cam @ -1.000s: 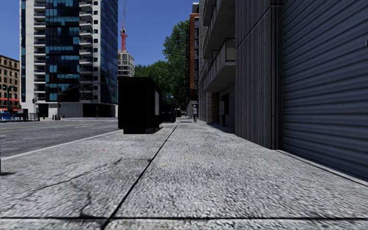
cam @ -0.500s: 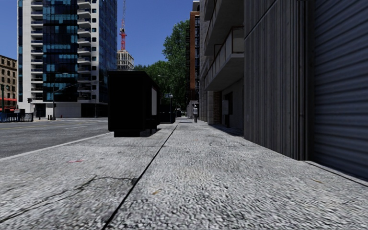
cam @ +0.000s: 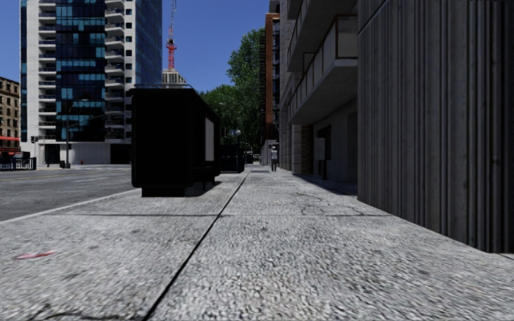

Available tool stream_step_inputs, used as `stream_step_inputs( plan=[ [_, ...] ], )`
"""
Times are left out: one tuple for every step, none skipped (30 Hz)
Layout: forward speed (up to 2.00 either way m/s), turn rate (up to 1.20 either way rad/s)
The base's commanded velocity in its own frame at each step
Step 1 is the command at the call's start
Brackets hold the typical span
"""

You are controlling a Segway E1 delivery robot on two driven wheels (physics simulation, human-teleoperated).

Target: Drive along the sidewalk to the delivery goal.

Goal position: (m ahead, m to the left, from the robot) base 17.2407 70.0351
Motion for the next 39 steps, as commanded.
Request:
stream_step_inputs(
  plan=[
    [2.0, 0.0],
    [2.0, 0.0],
    [2.0, 0.0],
    [2.0, 0.0],
    [2.0, 0.0],
    [2.0, 0.0],
    [2.0, 0.0],
    [2.0, 0.0],
    [2.0, 0.0],
    [2.0, 0.0],
    [2.0, 0.0],
    [2.0, 0.0],
    [2.0, 0.0],
    [2.0, 0.0],
    [2.0, 0.0],
    [2.0, 0.0],
    [2.0, 0.0],
    [2.0, 0.0],
    [2.0, 0.0],
    [2.0, 0.0],
    [2.0, 0.0],
    [2.0, 0.0],
    [2.0, 0.0],
    [2.0, 0.0],
    [2.0, 0.0],
    [2.0, 0.0],
    [2.0, 0.0],
    [2.0, 0.0],
    [2.0, 0.0],
    [2.0, 0.0],
    [2.0, 0.0],
    [2.0, 0.0],
    [2.0, 0.0],
    [2.0, 0.0],
    [2.0, 0.0],
    [2.0, 0.0],
    [2.0, 0.0],
    [2.0, 0.0],
    [2.0, 0.0]
  ],
)
